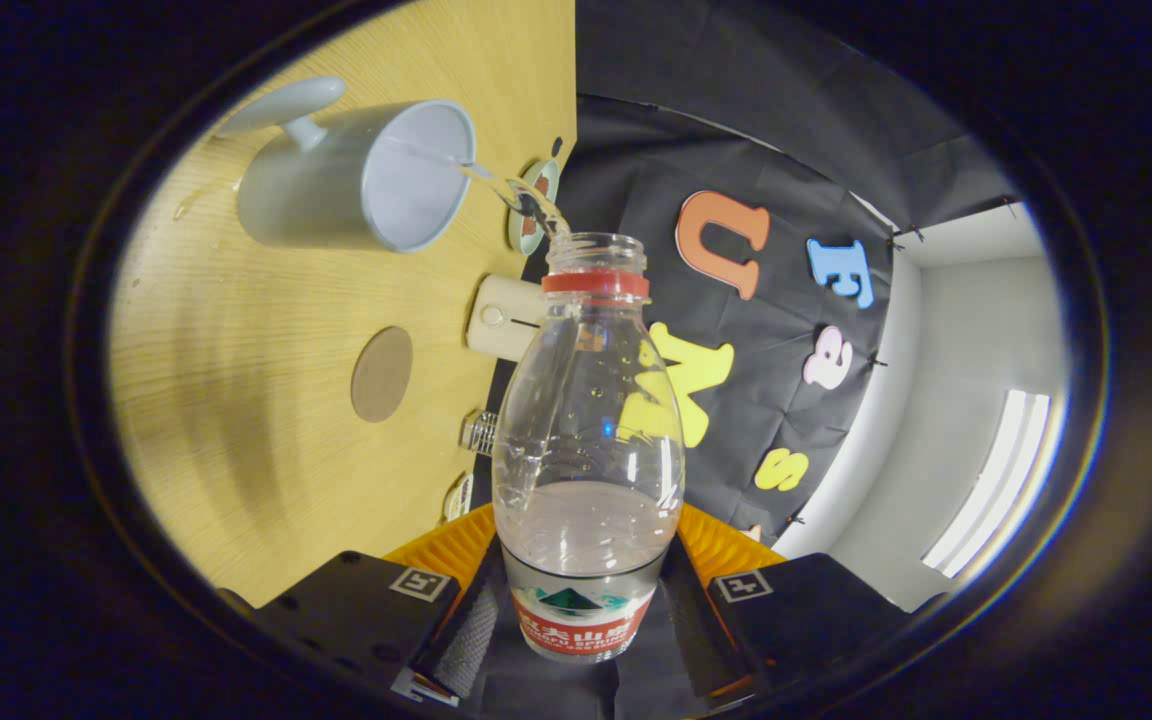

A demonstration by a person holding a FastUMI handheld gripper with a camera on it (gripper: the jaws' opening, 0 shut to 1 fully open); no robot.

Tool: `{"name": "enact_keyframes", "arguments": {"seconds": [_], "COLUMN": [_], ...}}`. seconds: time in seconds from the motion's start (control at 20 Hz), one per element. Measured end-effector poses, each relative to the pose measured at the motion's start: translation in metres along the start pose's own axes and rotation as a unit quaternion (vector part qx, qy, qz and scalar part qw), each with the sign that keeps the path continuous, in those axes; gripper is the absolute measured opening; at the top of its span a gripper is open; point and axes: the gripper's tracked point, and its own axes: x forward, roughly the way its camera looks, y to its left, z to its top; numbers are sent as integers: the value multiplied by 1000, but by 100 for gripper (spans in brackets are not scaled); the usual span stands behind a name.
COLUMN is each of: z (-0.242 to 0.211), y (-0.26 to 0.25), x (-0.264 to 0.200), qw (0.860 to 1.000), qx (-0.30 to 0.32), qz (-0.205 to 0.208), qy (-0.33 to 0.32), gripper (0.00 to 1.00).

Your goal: Take the bottle from table, then pour the juice into the cup, finally place the bottle on the coaster

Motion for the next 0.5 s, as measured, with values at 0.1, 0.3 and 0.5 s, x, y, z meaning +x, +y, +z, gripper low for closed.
{"name": "enact_keyframes", "arguments": {"seconds": [0.1, 0.3, 0.5], "z": [-2, -3, -5], "y": [-1, -4, -5], "x": [1, 2, 4], "qw": [1000, 1000, 1000], "qx": [-1, -8, -10], "qz": [1, -5, -5], "qy": [4, 7, 12], "gripper": [81, 81, 81]}}
